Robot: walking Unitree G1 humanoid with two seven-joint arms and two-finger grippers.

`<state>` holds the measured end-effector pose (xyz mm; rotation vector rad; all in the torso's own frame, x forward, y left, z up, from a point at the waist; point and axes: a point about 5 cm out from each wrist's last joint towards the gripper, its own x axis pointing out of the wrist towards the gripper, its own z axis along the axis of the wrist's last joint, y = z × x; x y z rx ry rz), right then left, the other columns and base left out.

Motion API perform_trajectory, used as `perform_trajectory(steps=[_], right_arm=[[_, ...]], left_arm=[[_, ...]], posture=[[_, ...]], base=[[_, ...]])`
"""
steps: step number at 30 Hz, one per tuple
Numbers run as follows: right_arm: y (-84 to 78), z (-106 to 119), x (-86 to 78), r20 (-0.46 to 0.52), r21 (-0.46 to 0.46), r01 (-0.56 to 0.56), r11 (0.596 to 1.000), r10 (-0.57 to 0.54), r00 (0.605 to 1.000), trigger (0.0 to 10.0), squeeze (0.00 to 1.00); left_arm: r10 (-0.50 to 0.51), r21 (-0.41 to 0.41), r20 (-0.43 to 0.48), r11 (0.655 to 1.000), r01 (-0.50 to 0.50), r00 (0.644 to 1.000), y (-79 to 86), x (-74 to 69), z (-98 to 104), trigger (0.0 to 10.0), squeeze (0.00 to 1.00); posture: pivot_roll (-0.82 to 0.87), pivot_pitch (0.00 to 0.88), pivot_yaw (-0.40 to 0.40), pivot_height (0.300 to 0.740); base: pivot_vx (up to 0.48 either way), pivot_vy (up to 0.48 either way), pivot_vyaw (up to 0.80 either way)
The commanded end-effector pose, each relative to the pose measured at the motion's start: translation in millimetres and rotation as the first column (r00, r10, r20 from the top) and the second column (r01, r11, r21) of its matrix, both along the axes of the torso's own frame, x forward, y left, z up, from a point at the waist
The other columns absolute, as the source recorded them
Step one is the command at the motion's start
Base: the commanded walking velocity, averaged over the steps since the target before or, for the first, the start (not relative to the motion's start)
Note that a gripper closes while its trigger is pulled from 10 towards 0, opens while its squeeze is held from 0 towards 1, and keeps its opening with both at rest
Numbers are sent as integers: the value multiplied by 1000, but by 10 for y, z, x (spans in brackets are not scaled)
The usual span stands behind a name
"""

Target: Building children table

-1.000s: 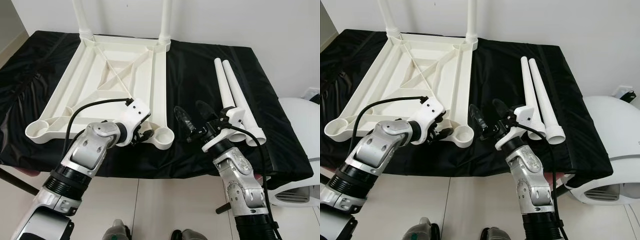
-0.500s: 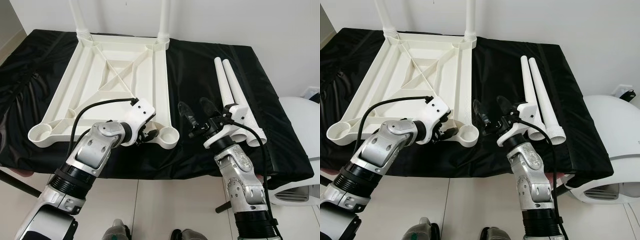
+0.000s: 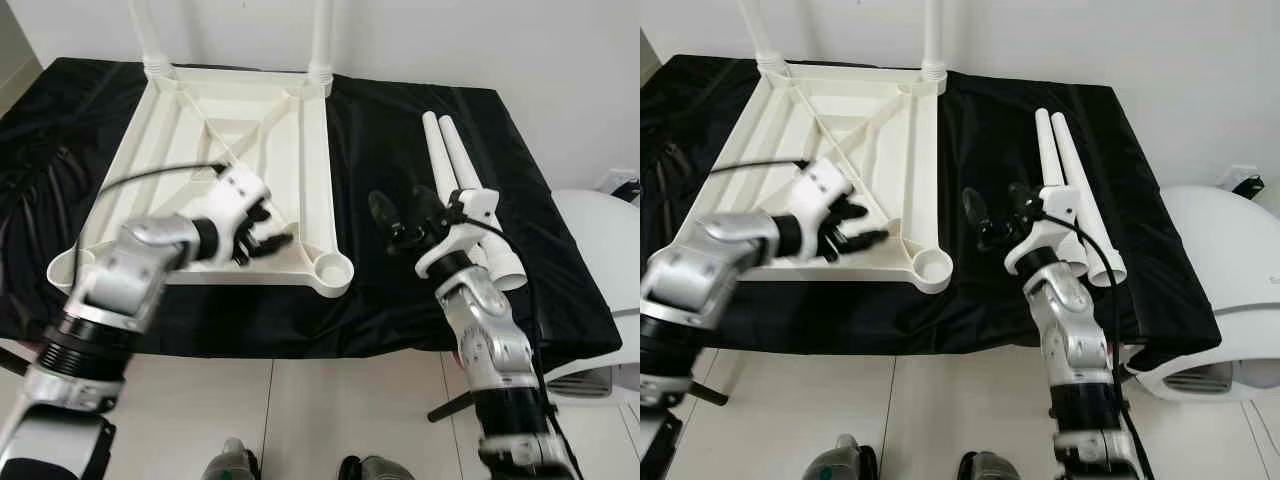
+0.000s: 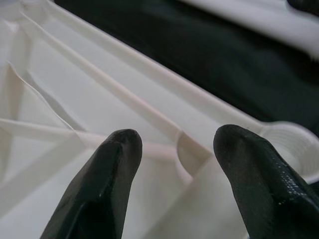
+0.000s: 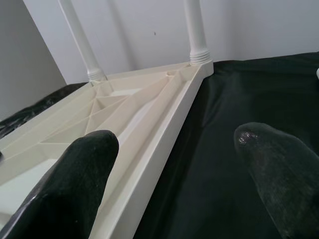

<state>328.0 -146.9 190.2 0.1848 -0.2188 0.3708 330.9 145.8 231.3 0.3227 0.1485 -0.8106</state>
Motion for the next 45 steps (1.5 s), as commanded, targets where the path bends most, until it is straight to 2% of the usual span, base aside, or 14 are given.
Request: perform_trajectory(steps=[1,3,4,7,10,13,15,17,19,26,31,32,39,45], right_arm=[[-18,-66,31,-43,-9,10,1000,-10,999,10000,0],[-23,-48,84,-52,-15,15,1000,-16,999,10000,0],[-29,-4,178,-54,-28,43,999,-45,998,10000,0],[-27,43,248,-25,-48,85,995,-87,996,10000,0],[21,50,287,-30,16,107,994,-107,994,10000,0],[58,25,306,-37,38,111,993,-109,993,10000,0],[94,-18,318,-53,66,108,992,-104,993,10000,0],[100,-33,325,-62,80,113,990,-108,992,10000,0],[108,-49,334,-84,105,112,988,-103,991,10000,0],[90,-155,370,-129,29,176,984,-171,977,10000,0],[122,-279,278,-110,-5,155,988,-155,982,10000,0],[138,-296,241,-94,0,136,991,-135,986,10000,0],[177,-220,103,28,-6,100,995,-100,995,10000,0],[215,-193,-76,122,-46,125,991,-119,985,10000,0]], left_arm=[[5,-28,-8,1000,-6,1000,17,22,-15,10000,0],[46,-62,3,997,-45,999,45,71,15,10000,0],[179,-163,29,972,-172,983,66,192,74,10000,0],[318,-258,4,916,-306,948,88,300,82,10000,0],[441,-336,-34,840,-426,897,156,378,42,10000,0],[503,-364,-49,796,-484,863,196,404,-4,10000,0],[546,-409,-87,743,-529,833,213,408,-82,10000,0],[561,-426,-101,722,-545,822,216,406,-108,10000,0],[569,-435,-87,717,-545,818,204,383,-131,10000,0],[609,-461,-45,691,-557,792,102,258,-236,10000,0],[674,-487,-40,632,-603,738,159,172,-337,10000,0],[690,-499,-42,612,-613,723,182,141,-360,10000,0],[720,-548,-7,578,-605,694,270,8,-337,10000,0],[722,-524,26,599,-606,692,275,-178,-443,10000,0]], posture=[[76,49,-55,740],[77,46,-57,740],[73,32,-56,740],[74,21,-58,740],[76,1,-62,740],[81,0,-63,740],[81,0,-65,740],[81,0,-66,740],[79,0,-65,740],[78,0,-71,740],[80,0,-75,740],[77,0,-73,740],[68,0,-60,740],[60,0,-53,740]], base=[[0,0,0],[0,0,0],[0,0,0],[0,0,0],[0,0,0],[0,0,0],[0,0,0],[0,0,0],[0,0,0],[0,0,0],[0,0,0],[0,0,0],[0,0,0],[0,0,0]])
